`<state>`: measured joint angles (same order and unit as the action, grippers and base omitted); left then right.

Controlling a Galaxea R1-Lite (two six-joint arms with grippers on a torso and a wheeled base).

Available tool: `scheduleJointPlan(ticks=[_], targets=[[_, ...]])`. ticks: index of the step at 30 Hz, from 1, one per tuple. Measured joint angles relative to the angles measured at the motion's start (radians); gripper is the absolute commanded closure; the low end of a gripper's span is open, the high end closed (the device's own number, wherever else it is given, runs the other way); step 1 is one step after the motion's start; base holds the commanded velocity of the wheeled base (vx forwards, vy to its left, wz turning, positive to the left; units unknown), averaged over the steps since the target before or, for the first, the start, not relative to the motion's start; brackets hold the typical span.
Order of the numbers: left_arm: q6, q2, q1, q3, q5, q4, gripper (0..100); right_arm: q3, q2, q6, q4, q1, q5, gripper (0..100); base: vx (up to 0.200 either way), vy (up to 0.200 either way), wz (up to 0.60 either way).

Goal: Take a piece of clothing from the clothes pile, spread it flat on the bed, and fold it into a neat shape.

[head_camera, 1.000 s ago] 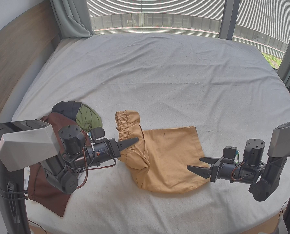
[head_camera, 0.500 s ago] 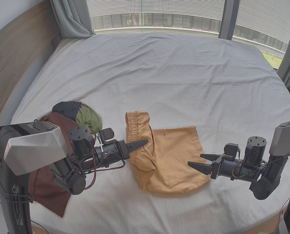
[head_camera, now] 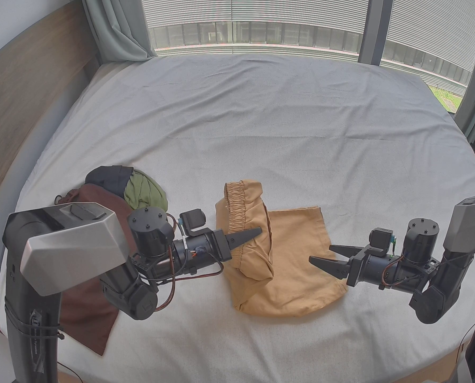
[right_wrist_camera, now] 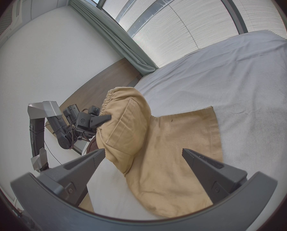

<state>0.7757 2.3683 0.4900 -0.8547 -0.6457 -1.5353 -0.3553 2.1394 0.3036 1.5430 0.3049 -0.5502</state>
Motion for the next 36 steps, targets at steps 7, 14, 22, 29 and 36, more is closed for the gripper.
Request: scheduleJointPlan(ticks=[7, 14, 22, 29, 36], targets=[[0.023, 0.026, 0.026, -0.046, 0.0, 0.026, 100, -0.016, -0.004, 0.011, 0.0, -0.009, 0.001, 0, 0.0, 0.0, 0.0], [0.076, 0.061, 0.055, -0.104, 0.0, 0.036, 100, -0.029, -0.006, 0.017, 0.0, -0.017, 0.002, 0, 0.0, 0.0, 0.0], [0.094, 0.118, 0.08, -0.168, 0.008, 0.054, 100, -0.04, -0.007, 0.018, 0.0, -0.028, 0.002, 0, 0.0, 0.0, 0.0], [0.101, 0.183, 0.096, -0.228, 0.028, 0.059, 100, -0.043, -0.007, 0.017, 0.0, -0.032, 0.001, 0, 0.0, 0.0, 0.0], [0.101, 0.236, 0.108, -0.263, 0.03, 0.058, 100, -0.043, -0.008, 0.017, 0.0, -0.032, 0.001, 0, 0.0, 0.0, 0.0]])
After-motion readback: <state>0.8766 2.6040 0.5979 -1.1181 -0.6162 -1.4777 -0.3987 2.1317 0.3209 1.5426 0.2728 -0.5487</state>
